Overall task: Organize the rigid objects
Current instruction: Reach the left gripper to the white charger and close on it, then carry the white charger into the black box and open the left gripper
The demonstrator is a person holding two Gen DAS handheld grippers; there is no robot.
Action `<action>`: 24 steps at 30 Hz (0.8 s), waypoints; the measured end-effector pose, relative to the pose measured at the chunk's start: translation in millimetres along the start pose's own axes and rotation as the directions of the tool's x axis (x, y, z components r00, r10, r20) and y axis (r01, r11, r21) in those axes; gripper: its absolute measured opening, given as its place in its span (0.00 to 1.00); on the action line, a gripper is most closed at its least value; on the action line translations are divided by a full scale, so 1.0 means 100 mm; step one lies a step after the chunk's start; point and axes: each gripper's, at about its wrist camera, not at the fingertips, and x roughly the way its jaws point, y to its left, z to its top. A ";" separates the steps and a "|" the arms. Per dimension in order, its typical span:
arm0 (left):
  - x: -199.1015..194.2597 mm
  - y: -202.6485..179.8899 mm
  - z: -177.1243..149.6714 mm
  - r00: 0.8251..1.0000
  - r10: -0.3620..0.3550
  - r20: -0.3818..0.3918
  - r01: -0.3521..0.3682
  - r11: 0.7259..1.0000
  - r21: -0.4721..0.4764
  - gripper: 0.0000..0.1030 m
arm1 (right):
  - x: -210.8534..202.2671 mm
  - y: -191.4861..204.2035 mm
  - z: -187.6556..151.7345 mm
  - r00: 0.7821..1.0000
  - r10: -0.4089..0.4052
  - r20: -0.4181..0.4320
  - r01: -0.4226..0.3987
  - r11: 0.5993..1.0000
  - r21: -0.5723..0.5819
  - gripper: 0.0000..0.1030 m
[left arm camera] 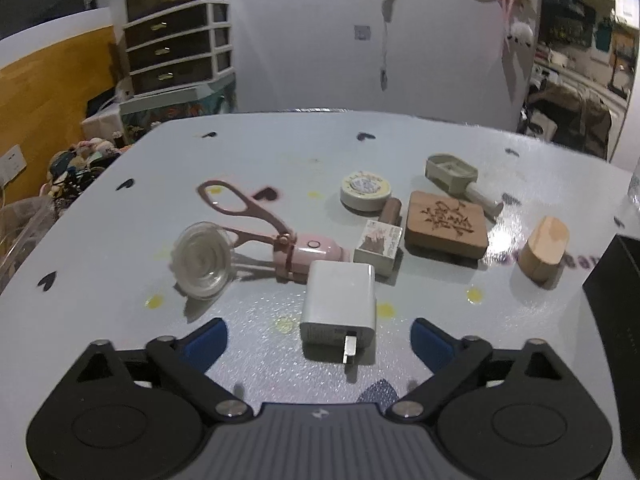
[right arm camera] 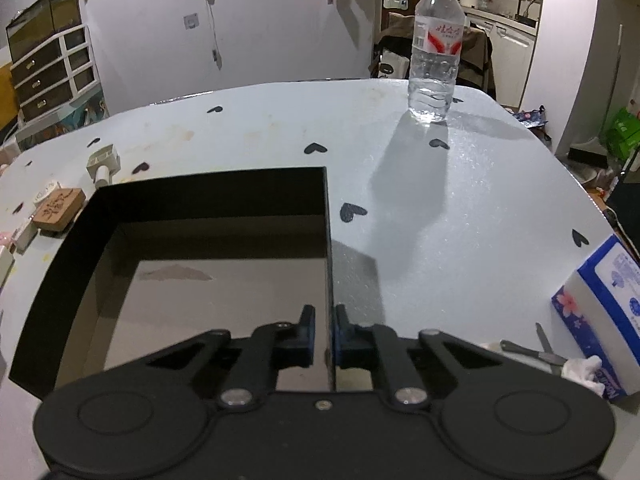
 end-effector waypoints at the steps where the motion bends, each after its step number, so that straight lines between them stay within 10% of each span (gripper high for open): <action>1: 0.04 -0.01 0.02 1.000 -0.009 -0.006 0.009 1.000 0.010 0.85 | 0.00 0.01 0.00 1.000 -0.006 0.001 0.006 1.000 -0.001 0.08; 15: 0.39 -0.09 0.15 0.998 -0.038 -0.052 0.041 0.997 0.064 0.45 | 0.00 0.01 0.02 1.000 -0.025 -0.017 0.025 1.000 -0.006 0.04; 24: 0.29 -0.15 0.16 0.996 -0.080 -0.049 0.082 0.996 0.035 0.45 | -0.01 0.05 0.00 0.999 -0.038 -0.008 0.038 0.999 -0.027 0.04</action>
